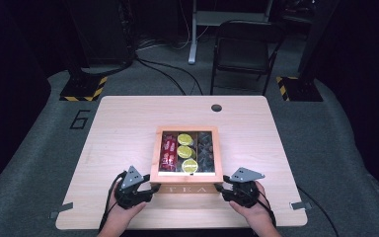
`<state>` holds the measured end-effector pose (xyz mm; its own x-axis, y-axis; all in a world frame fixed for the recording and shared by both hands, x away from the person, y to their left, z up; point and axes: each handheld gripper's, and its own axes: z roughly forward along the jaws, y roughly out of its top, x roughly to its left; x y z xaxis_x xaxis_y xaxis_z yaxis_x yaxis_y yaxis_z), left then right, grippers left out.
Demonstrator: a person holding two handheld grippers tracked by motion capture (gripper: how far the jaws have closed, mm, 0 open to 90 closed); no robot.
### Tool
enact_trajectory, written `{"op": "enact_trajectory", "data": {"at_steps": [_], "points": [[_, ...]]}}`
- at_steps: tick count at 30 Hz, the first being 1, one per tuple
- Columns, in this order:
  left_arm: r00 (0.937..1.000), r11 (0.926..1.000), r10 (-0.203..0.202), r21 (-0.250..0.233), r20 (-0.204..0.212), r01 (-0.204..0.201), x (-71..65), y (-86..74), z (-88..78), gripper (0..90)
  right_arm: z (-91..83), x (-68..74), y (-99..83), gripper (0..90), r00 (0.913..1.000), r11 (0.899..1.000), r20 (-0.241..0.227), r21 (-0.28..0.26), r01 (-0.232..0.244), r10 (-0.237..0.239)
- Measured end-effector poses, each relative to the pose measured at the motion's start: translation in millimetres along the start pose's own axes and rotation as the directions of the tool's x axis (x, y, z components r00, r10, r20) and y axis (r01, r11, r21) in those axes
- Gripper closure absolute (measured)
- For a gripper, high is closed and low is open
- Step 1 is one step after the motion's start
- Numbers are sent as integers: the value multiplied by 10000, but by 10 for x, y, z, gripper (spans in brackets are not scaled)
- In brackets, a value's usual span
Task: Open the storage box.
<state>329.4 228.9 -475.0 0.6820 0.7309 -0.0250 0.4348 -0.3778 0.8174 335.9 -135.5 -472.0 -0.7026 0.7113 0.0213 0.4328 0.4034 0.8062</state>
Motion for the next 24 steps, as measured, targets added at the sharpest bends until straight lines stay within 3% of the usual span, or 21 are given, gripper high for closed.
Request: {"op": "enact_trajectory", "data": {"at_steps": [11,22,24], "points": [[9989,9984,-417,-362,233,425,20,65,-32,468,-37,-10,54,557,9999,9992,-20,-364,-158,157],[9990,9977,-416,-548,-131,408,-3,132,-64,467,-81,-15,106,556,9999,9982,61,-582,-141,145],[9991,9984,-410,-407,-148,403,-4,165,-82,466,-93,-13,123,553,9993,9973,44,-638,-362,365]]}}
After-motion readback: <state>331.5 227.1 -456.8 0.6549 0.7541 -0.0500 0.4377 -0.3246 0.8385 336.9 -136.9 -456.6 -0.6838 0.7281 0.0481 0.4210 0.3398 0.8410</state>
